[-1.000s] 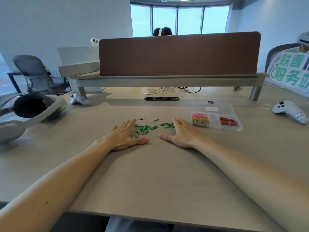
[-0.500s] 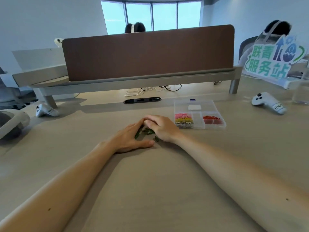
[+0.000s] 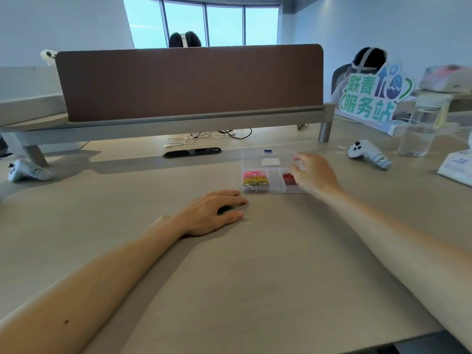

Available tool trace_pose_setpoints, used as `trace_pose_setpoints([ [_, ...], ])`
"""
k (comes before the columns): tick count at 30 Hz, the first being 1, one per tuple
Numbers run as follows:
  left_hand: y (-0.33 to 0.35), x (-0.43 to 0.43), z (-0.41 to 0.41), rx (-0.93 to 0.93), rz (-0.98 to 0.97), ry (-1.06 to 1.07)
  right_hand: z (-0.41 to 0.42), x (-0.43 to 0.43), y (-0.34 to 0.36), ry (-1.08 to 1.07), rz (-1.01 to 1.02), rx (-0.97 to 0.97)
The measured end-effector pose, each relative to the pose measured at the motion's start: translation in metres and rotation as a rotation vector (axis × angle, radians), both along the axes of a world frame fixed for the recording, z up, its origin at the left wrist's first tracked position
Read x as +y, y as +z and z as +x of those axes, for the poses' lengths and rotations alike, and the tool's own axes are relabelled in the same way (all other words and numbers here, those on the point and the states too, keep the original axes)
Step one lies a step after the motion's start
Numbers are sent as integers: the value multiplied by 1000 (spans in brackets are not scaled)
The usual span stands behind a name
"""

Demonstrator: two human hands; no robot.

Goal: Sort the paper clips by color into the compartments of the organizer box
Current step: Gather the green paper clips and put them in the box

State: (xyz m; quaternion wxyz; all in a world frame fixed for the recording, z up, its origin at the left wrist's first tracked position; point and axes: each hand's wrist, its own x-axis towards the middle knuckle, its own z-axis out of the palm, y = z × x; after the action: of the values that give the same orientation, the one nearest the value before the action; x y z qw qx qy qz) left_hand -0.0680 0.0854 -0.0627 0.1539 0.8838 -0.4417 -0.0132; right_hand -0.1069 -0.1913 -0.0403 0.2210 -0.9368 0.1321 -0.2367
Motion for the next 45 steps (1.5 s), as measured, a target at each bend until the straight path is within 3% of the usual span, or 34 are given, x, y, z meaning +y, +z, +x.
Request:
trace_pose_setpoints([
  [7, -1, -32, -12, -10, -81, -184, -15, -9, -6, 71, 97, 253],
  [18, 5, -68, -30, -49, -222, -382, -14, 31, -8, 252, 32, 253],
  [26, 7, -58, -42, -38, -261, -312, -30, 42, -9, 402, 69, 243],
  [31, 16, -40, -45, 57, -552, -112, -40, 28, 3, 418, 200, 126],
  [33, 26, -31, -40, -24, -501, -42, -43, 18, 8, 411, 158, 67],
  [39, 36, -22, -38, -103, -54, 31, -54, 11, 19, 536, -64, 320],
  [45, 40, -29, -45, -146, 96, 98, -57, 16, 28, 551, -187, 413],
])
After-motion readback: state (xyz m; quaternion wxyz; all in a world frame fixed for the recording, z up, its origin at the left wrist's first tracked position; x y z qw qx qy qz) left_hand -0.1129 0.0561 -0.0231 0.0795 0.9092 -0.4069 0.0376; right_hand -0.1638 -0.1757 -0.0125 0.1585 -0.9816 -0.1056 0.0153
